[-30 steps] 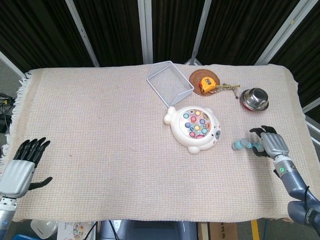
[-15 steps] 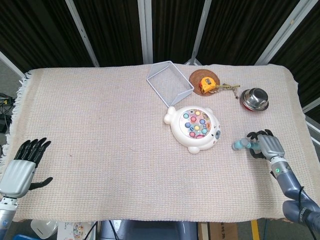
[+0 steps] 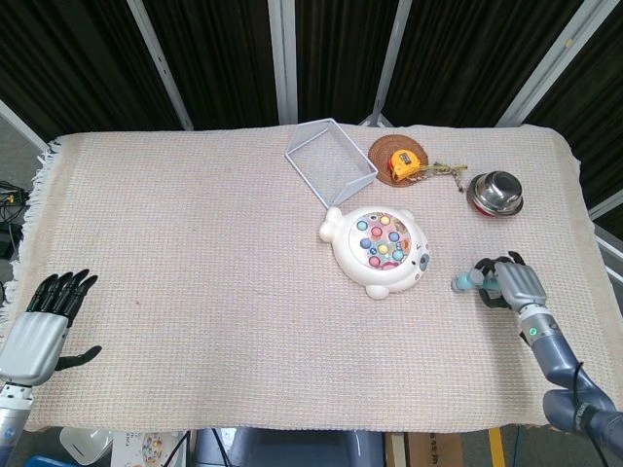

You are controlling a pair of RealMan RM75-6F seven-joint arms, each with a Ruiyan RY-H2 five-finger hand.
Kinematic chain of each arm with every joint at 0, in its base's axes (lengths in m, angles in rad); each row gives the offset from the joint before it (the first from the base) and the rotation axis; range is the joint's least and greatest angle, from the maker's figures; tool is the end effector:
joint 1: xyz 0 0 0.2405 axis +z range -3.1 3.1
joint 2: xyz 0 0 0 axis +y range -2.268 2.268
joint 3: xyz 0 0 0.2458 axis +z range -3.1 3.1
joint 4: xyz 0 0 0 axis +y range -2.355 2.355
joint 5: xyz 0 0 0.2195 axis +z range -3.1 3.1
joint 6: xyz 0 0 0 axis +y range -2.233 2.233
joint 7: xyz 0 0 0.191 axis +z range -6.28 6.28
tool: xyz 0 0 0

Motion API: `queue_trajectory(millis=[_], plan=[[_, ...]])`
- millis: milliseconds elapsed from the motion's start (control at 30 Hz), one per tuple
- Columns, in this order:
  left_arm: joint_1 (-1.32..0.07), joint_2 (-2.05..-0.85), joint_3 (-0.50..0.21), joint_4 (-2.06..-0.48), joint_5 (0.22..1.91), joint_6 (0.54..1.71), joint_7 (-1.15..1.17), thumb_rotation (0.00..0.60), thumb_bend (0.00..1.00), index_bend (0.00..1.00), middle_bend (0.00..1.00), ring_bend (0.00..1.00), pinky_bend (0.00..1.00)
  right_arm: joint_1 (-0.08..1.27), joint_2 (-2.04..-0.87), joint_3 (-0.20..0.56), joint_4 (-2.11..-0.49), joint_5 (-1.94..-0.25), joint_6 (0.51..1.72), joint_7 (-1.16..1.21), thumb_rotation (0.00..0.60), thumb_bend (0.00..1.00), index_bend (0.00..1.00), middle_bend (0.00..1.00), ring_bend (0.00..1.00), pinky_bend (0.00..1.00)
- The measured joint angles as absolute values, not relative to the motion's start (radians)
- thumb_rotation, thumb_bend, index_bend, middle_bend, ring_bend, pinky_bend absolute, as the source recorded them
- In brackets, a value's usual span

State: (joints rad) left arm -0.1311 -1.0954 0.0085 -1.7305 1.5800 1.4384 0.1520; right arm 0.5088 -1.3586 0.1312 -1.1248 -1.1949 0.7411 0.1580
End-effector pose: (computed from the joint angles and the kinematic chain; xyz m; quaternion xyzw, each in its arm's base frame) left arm -0.2666 0.2240 0.1184 -0.6603 -0.3631 -0.3697 0.5435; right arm -0.3544 -0.3795 0.0540 0.6358 -0.5189 0.2528 0.5124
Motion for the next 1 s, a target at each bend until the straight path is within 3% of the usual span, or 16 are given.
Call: queue_trajectory(millis=[1000], plan=[[-0.133, -1.098, 0.012, -1.709, 1.559, 1.419, 0.134, 0.6, 0.08, 0.0, 0.0, 0.0, 0.0, 0.517, -1.376, 0.136, -1.135, -1.184, 0.752, 0.138, 0.6, 0.47, 0.46, 0.45, 0.28, 0.03]])
